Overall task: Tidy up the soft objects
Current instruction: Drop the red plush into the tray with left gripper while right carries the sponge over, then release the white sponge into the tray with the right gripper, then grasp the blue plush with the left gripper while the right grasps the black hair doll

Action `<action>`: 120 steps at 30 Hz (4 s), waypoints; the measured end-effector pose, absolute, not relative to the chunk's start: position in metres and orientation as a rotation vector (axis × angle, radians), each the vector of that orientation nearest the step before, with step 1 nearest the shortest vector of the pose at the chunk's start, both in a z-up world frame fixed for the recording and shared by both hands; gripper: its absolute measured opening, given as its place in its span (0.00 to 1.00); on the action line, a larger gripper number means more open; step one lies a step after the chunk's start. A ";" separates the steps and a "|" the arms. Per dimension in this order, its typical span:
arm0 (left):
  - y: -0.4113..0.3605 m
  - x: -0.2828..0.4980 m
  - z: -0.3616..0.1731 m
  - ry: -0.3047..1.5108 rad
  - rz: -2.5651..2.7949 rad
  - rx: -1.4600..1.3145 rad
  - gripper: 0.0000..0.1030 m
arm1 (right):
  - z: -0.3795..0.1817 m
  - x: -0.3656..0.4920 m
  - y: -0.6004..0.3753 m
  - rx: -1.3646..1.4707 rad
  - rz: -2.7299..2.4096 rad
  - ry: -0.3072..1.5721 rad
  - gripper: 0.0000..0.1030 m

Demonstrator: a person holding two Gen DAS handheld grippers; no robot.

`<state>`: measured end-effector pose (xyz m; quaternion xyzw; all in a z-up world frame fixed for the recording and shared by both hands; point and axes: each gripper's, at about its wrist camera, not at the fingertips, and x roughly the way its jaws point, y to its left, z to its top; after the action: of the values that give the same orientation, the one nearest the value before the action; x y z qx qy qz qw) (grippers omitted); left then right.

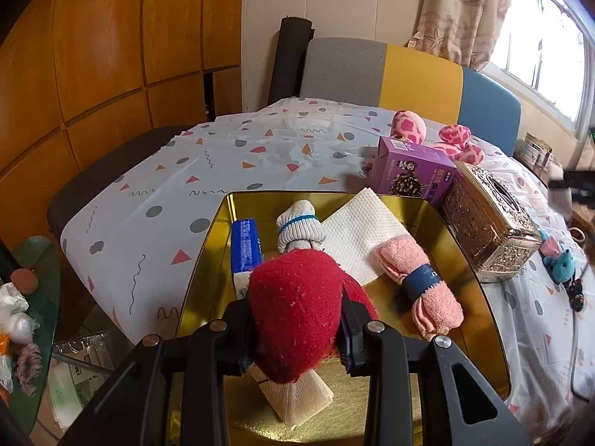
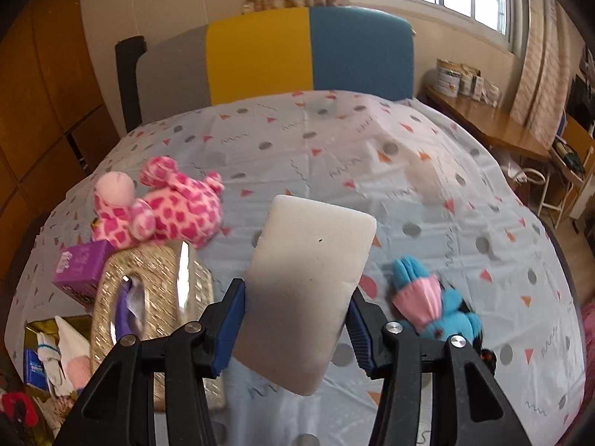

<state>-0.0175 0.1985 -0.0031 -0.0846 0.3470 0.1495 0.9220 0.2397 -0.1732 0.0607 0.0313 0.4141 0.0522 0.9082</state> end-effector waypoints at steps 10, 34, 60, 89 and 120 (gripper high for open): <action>0.199 -0.018 -0.010 0.730 0.305 -0.192 0.34 | 0.111 0.243 -0.074 0.027 0.306 0.765 0.50; 0.221 -0.027 -0.016 0.735 0.362 -0.228 0.35 | 0.079 0.140 0.060 -0.056 0.805 0.847 0.50; 0.215 -0.009 -0.014 0.732 0.342 -0.212 0.37 | -0.013 0.078 0.079 -0.204 0.753 0.996 0.52; 0.204 -0.009 0.011 0.664 0.322 -0.211 0.79 | 0.013 0.085 0.014 -0.027 0.689 0.913 0.73; -0.068 0.075 0.047 0.721 -0.348 0.056 0.79 | -0.058 0.190 -0.374 0.178 -0.164 1.130 0.61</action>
<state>0.0753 -0.0684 0.0468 0.0272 0.3508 -0.1692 0.9206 0.1898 -0.3738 -0.0585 0.0844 0.5339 -0.0777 0.8378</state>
